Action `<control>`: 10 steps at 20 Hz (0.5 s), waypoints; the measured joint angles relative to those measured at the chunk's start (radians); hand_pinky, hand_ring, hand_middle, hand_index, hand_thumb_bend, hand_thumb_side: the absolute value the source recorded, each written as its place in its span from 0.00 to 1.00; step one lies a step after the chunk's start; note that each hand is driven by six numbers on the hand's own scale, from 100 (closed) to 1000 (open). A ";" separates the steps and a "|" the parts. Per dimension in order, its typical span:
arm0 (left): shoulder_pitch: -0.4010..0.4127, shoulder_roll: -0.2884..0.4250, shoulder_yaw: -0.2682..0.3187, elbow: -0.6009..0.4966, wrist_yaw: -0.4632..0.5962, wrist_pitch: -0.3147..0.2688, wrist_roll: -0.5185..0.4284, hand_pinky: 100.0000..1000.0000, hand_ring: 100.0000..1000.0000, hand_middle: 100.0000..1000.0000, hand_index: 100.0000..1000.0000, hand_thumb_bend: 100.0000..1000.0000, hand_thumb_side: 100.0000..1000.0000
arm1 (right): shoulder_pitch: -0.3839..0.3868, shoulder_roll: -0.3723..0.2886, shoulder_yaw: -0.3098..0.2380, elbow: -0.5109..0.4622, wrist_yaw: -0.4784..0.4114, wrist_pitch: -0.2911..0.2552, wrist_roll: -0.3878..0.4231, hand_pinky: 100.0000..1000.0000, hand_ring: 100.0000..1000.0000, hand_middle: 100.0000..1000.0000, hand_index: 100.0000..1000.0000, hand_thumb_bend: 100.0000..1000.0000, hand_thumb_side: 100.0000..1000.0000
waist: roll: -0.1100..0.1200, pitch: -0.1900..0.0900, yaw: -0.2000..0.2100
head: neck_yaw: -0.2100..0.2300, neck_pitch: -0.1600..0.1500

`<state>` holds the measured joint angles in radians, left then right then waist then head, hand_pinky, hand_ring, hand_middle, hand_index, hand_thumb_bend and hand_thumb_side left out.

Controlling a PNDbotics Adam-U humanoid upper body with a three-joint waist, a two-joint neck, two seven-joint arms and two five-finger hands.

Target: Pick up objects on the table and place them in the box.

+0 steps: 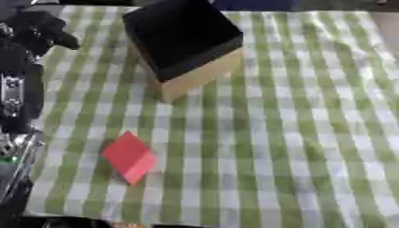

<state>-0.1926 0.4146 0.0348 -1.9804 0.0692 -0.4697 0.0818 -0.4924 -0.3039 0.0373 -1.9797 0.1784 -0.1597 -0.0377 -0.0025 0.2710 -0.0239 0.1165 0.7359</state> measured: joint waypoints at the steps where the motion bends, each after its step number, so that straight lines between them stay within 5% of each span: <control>1: 0.000 0.000 0.000 0.000 0.000 0.000 0.000 0.52 0.53 0.58 0.74 0.17 0.76 | 0.000 0.000 0.000 0.000 0.000 0.000 0.000 0.78 0.77 0.46 0.66 0.00 0.64 | 0.000 0.000 0.000 | 0.000 0.001; 10: 0.066 0.134 -0.030 0.000 -0.090 -0.016 -0.078 0.55 0.55 0.62 0.77 0.12 0.79 | 0.007 -0.015 0.000 0.000 0.004 0.003 0.003 0.78 0.77 0.46 0.66 0.00 0.64 | 0.028 -0.009 0.005 | -0.014 0.011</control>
<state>-0.1271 0.5488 0.0051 -1.9807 -0.0213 -0.4857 0.0042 -0.4859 -0.3190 0.0374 -1.9797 0.1828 -0.1568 -0.0351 0.0253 0.2616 -0.0190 0.1027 0.7470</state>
